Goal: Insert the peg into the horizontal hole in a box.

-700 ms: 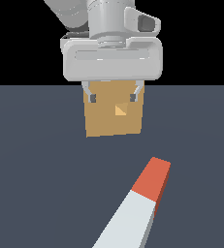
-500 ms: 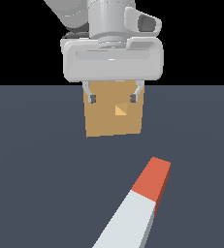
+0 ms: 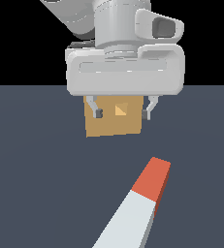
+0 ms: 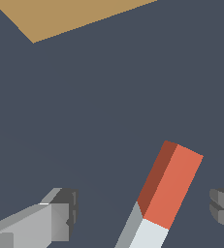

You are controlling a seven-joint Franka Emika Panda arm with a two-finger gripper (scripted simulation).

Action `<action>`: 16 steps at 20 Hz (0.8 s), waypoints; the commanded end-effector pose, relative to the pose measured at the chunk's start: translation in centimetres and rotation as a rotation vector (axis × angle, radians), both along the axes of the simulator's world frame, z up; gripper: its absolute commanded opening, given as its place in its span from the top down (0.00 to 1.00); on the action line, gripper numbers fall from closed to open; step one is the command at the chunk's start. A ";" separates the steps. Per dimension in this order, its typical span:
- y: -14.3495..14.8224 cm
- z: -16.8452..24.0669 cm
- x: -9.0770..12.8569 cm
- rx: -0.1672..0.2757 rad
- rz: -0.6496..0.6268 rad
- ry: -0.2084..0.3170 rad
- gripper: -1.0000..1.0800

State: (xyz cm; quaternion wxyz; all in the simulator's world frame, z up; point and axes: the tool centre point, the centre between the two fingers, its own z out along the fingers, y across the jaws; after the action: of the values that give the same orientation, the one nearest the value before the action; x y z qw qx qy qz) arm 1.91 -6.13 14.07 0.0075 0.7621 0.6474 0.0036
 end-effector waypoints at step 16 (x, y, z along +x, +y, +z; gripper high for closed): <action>-13.8 -7.1 0.0 0.009 -0.438 0.013 0.04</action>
State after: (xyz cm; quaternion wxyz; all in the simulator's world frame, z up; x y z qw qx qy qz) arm 1.89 -19.62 7.15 0.0004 0.8817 0.4718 -0.0008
